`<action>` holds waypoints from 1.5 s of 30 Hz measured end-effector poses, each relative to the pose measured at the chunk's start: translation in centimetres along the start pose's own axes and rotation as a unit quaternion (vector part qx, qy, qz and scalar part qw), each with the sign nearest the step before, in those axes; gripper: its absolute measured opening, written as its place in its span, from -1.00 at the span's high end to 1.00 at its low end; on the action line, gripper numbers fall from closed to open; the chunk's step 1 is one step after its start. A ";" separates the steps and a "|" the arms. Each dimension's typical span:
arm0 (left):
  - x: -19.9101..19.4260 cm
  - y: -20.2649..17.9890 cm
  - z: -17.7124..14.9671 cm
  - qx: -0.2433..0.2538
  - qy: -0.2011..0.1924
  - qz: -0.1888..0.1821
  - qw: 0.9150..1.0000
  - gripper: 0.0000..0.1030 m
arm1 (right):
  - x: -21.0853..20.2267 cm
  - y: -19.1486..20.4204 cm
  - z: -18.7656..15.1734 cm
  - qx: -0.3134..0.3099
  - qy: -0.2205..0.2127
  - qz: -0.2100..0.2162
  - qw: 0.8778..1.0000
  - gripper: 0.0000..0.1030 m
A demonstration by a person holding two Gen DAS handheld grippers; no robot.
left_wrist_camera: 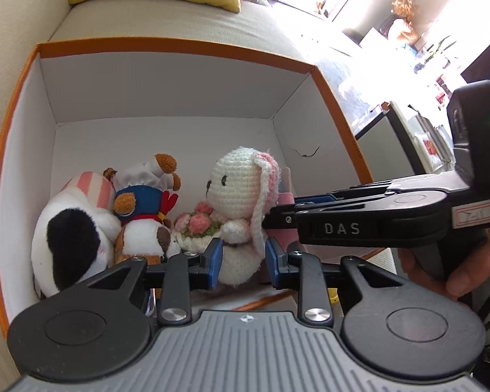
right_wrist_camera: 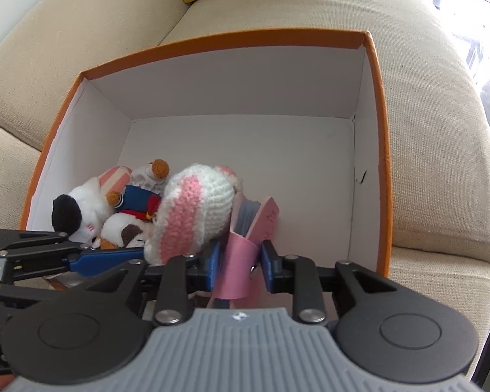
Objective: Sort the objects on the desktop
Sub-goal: 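Carry the bunny and pink card holder into the box and release both, then withdraw both tools from the box toward the remaining items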
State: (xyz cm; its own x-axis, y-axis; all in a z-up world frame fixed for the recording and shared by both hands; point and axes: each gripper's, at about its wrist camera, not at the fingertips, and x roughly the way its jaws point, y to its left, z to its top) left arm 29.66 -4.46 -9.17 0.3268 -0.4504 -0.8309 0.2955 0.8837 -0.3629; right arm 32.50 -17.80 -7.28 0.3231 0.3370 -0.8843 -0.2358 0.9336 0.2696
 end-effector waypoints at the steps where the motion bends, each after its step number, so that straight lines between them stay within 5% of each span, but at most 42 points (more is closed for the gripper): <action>1: -0.4 0.0 -0.2 -0.002 -0.006 -0.001 1.000 0.39 | 0.0 0.1 0.0 -0.001 -0.001 -0.003 1.000 0.35; 12: -3.8 -0.3 -1.7 -0.015 -0.056 -0.002 0.998 0.38 | -1.5 1.0 -0.4 -0.008 -0.016 -0.018 1.000 0.23; 24: -8.0 -0.1 -5.0 0.013 -0.108 0.055 0.993 0.38 | -2.5 1.3 -1.5 -0.027 -0.041 -0.013 0.999 0.12; 39: -9.1 -0.2 -9.3 0.041 -0.094 0.048 0.994 0.38 | -9.3 2.5 -5.9 -0.059 -0.120 -0.005 0.991 0.12; 42: -8.4 -1.0 -10.8 0.070 -0.078 0.047 0.993 0.26 | -10.7 2.4 -8.4 -0.056 -0.133 0.000 0.990 0.13; 44: -7.6 -1.5 -11.7 0.087 -0.060 0.041 0.994 -0.13 | -11.1 1.9 -10.2 -0.043 -0.130 0.010 0.991 0.13; 45: -7.1 -1.7 -12.1 0.095 -0.052 0.038 0.993 -0.14 | -11.0 1.6 -11.1 -0.034 -0.125 0.011 0.992 0.13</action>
State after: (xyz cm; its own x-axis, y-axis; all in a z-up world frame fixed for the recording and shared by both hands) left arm 16.00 -1.22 -7.74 0.4437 -0.4019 -0.8010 0.4263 0.8808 -0.2059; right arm 18.40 -21.32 -1.35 0.5324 0.3846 -0.7541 -0.3041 0.9183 0.2536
